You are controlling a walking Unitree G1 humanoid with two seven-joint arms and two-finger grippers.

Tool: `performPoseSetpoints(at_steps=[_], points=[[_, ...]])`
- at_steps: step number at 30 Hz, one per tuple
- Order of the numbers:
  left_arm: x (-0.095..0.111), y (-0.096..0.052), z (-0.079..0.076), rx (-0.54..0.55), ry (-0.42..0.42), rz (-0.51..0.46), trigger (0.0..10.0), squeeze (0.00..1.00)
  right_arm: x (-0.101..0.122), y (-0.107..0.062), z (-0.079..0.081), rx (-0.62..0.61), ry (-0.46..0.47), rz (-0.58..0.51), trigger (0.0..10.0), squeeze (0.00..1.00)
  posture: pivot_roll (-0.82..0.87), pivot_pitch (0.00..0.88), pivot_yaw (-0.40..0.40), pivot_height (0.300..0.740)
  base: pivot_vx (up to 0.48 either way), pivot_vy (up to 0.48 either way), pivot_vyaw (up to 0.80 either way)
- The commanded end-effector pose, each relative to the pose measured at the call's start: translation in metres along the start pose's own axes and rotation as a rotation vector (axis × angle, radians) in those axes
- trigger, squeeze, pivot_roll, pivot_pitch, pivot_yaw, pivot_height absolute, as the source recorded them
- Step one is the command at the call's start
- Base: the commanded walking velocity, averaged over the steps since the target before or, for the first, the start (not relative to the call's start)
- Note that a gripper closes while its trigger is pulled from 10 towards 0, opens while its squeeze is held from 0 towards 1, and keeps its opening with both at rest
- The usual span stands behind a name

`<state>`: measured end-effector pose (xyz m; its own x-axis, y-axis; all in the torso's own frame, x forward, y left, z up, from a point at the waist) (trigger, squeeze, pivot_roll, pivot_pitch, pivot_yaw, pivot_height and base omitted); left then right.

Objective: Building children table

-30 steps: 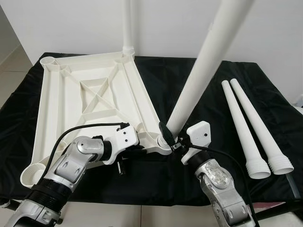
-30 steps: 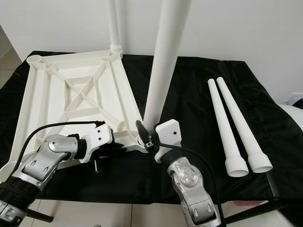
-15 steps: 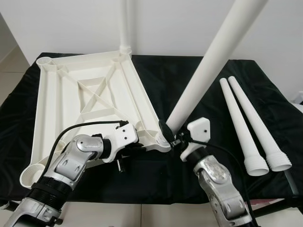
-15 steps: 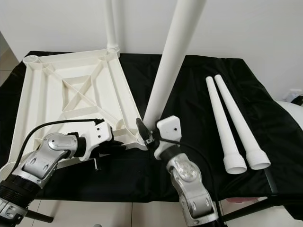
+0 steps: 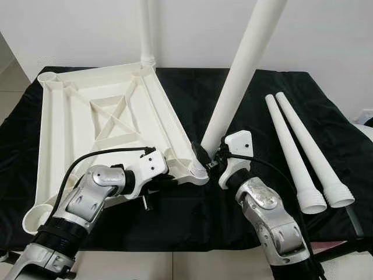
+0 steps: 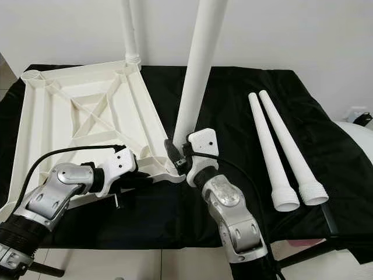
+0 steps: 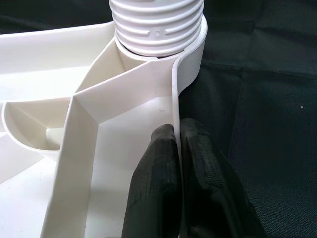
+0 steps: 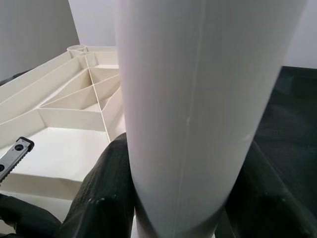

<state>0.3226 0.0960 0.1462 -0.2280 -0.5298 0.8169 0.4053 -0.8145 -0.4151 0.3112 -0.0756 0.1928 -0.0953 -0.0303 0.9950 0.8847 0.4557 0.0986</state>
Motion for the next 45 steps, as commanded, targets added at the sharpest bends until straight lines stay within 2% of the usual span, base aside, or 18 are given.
performPoseSetpoints(at_steps=[1, 4, 7, 11, 18, 26, 30, 31, 36, 38, 40, 45], points=[[0.012, -0.004, 0.015, 0.106, 0.033, -0.035, 0.0, 0.00, -0.080, -0.016, -0.014, -0.084, 0.045, 0.370, 10.0, 0.00, 0.00, 0.167, 0.003, 0.740, 0.000, 0.000, 0.00], [0.013, -0.003, 0.015, 0.106, 0.034, -0.037, 0.0, 0.00, -0.082, -0.014, -0.013, -0.072, -0.017, 0.393, 10.0, 0.00, 0.00, 0.166, 0.003, 0.740, 0.000, 0.000, 0.00], [0.012, -0.004, 0.016, 0.107, 0.033, -0.037, 0.0, 0.00, -0.084, -0.016, -0.011, -0.065, -0.021, 0.412, 10.0, 0.00, 0.00, 0.167, 0.001, 0.740, 0.000, 0.000, 0.00], [0.012, -0.004, 0.015, 0.108, 0.030, -0.036, 0.0, 0.00, -0.088, -0.017, -0.008, -0.051, -0.008, 0.457, 10.0, 0.00, 0.00, 0.168, 0.004, 0.740, 0.000, 0.000, 0.00], [0.013, -0.003, 0.016, 0.110, 0.029, -0.040, 0.0, 0.00, -0.089, -0.008, -0.015, -0.103, 0.043, 0.481, 10.0, 0.00, 0.00, 0.166, 0.001, 0.740, 0.000, 0.000, 0.00], [0.012, -0.003, 0.016, 0.113, 0.027, -0.040, 0.0, 0.00, -0.086, -0.002, -0.016, -0.110, 0.108, 0.476, 10.0, 0.00, 0.00, 0.163, -0.001, 0.740, 0.000, 0.000, 0.00], [0.013, -0.002, 0.015, 0.111, 0.027, -0.042, 0.0, 0.00, -0.080, 0.002, -0.015, -0.075, 0.063, 0.451, 10.0, 0.00, 0.00, 0.160, -0.001, 0.740, 0.000, 0.000, 0.00], [0.013, -0.001, 0.015, 0.109, 0.028, -0.045, 0.0, 0.00, -0.076, 0.005, -0.012, -0.018, 0.005, 0.440, 10.0, 0.00, 0.00, 0.156, -0.001, 0.740, 0.000, 0.000, 0.00], [0.013, -0.001, 0.014, 0.109, 0.028, -0.045, 0.0, 0.00, -0.076, 0.005, -0.011, 0.008, -0.010, 0.442, 10.0, 0.00, 0.00, 0.154, -0.002, 0.740, 0.000, 0.000, 0.00], [0.013, -0.002, 0.015, 0.113, 0.029, -0.045, 0.0, 0.00, -0.081, -0.001, -0.014, 0.044, -0.101, 0.458, 10.0, 0.00, 0.00, 0.148, -0.007, 0.740, 0.000, 0.000, 0.00], [0.013, -0.002, 0.015, 0.115, 0.029, -0.044, 0.0, 0.00, -0.083, -0.004, -0.015, 0.052, -0.134, 0.465, 10.0, 0.00, 0.00, 0.148, -0.007, 0.740, 0.000, 0.000, 0.00], [0.013, -0.003, 0.014, 0.117, 0.029, -0.043, 0.0, 0.00, -0.087, -0.014, -0.011, 0.088, -0.141, 0.452, 10.0, 0.00, 0.01, 0.143, -0.009, 0.740, 0.000, 0.000, 0.00]])
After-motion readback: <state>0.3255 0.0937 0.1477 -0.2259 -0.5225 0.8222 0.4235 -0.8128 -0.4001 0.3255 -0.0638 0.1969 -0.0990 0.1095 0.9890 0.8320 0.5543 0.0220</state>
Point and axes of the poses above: a point about 5 cm out from each wrist's last joint towards the gripper, its own y axis pointing out of the wrist towards the gripper, its own x axis along the axis of the wrist's last joint, z = x × y, the point moved 3 cm from there along y, pointing out of the wrist towards the gripper, and after that the axes turned 4 degrees about y, right-handed, at the moved point
